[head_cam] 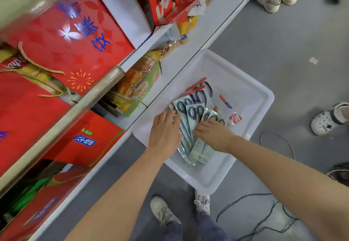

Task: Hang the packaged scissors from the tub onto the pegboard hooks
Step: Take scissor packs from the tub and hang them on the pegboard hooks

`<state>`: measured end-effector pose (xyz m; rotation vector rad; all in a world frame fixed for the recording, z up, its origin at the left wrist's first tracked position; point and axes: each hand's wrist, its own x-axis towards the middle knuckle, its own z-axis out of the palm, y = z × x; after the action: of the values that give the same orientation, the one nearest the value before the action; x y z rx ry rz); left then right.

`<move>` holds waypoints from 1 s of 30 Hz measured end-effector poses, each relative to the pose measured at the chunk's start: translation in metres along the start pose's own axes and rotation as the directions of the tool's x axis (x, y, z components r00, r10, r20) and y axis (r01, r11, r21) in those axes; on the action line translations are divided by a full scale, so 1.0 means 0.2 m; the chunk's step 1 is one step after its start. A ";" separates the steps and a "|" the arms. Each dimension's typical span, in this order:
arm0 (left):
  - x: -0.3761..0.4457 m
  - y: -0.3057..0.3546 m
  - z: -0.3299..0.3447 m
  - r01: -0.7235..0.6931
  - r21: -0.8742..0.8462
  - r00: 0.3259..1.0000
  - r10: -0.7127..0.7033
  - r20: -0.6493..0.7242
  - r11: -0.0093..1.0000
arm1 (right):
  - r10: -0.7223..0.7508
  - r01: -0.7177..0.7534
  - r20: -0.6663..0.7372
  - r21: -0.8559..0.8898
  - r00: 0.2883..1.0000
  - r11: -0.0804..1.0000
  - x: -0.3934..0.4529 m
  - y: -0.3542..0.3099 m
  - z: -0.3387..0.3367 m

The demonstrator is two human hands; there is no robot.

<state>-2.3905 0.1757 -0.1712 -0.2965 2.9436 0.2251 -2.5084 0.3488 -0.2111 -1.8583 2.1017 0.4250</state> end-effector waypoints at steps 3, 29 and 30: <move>0.03 0.01 0.10 -0.014 0.013 0.999 0.014 0.034 1.000 | -0.104 0.105 0.012 -0.040 0.994 0.994 0.05 0.01 0.04; 0.55 0.31 0.24 -0.730 0.194 0.674 0.647 0.356 0.655 | -0.358 0.355 -0.383 -0.082 0.852 0.931 -0.36 0.26 0.00; 0.56 0.35 0.26 -0.778 0.210 0.611 0.634 0.474 0.592 | -0.362 0.351 -0.376 -0.102 0.853 0.931 -0.38 0.28 -0.01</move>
<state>-2.5061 0.2316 -0.2330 0.9380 2.4728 -0.2207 -2.5560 0.4242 -0.1768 -2.4534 1.9022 -0.0100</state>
